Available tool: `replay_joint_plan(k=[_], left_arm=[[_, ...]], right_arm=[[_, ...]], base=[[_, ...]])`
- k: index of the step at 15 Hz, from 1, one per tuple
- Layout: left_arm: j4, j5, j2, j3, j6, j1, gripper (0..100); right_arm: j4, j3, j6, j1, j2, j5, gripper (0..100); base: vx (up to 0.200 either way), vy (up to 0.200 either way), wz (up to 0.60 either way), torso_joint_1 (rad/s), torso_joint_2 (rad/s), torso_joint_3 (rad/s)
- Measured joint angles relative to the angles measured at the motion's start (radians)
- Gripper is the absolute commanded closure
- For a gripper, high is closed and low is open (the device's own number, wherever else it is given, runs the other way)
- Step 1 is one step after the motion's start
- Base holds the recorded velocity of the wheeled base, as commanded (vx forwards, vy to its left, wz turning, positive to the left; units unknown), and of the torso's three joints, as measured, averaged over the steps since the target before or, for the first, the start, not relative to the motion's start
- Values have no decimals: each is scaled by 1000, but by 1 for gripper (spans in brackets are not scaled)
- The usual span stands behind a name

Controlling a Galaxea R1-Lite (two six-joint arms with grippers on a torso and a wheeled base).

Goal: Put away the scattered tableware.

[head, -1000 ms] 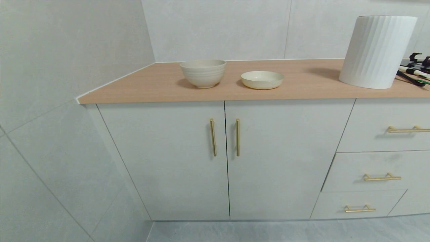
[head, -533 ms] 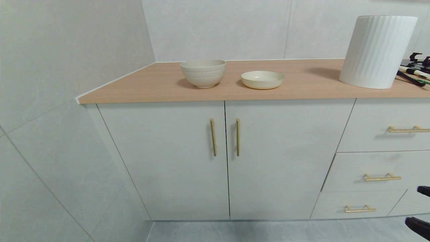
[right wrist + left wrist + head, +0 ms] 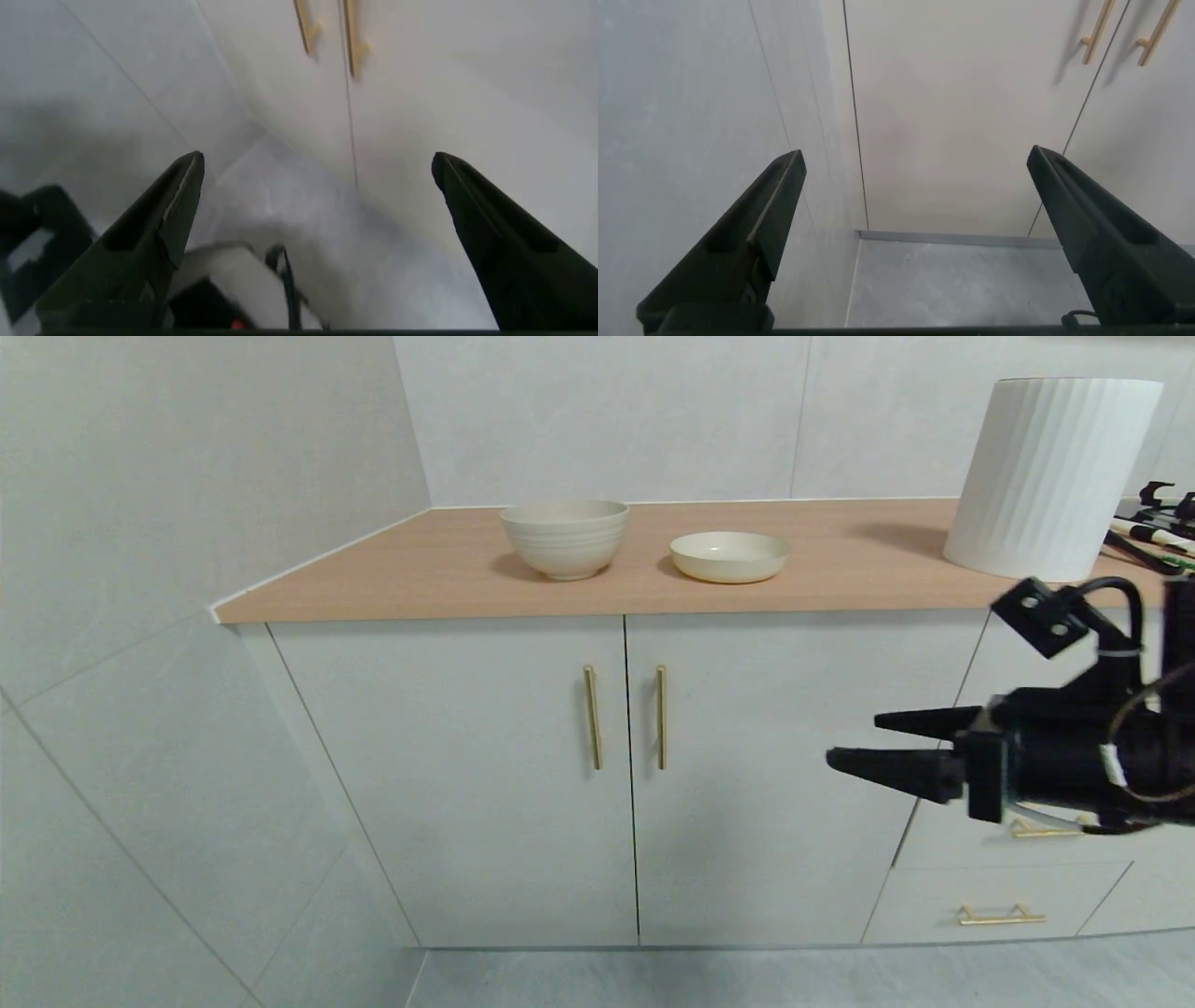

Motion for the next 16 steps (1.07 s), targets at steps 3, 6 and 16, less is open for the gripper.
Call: replay_joint_plan(k=[3,6,16], left_arm=[[0,0,0,0,0,0,0],[0,0,0,0,0,0,0],[0,-1,0,0,0,0,0]], right_arm=[[-18,-192,74,56,200,2,0],[-23,-333,162,95,371,3,0],[-395,-447,336,139,693,-57,0]], base=[[0,0,0,0,0,0],[0,0,0,0,0,0],[0,0,0,0,0,0]])
